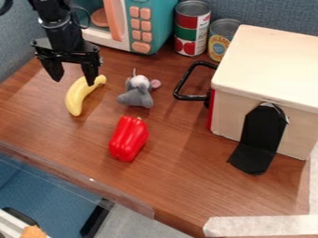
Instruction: Put the red bell pepper to the left side of the table
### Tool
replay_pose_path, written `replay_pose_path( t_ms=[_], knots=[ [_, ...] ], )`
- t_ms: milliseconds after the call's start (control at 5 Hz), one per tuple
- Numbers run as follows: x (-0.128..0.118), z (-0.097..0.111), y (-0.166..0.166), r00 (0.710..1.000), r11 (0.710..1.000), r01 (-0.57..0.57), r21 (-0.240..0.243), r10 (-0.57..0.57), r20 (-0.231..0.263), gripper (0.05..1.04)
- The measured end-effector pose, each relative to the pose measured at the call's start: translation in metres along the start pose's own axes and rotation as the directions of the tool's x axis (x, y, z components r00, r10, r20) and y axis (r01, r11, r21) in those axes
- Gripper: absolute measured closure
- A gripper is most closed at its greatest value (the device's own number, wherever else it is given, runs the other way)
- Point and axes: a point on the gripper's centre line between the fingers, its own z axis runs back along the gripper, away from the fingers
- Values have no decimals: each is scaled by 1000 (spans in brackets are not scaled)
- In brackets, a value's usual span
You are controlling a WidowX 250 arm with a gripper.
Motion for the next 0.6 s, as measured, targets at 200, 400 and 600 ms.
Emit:
replay_pose_path(
  t_ms=[200,400,600],
  knots=[
    [-7,-10,-3,999,1000,-1,-11,0,-38,83],
    [-35,5,-14,998,999,18,-35,-20,-59,83],
    [-58,32,-20,999,999,49,-9,-49,-23,83]
  ],
)
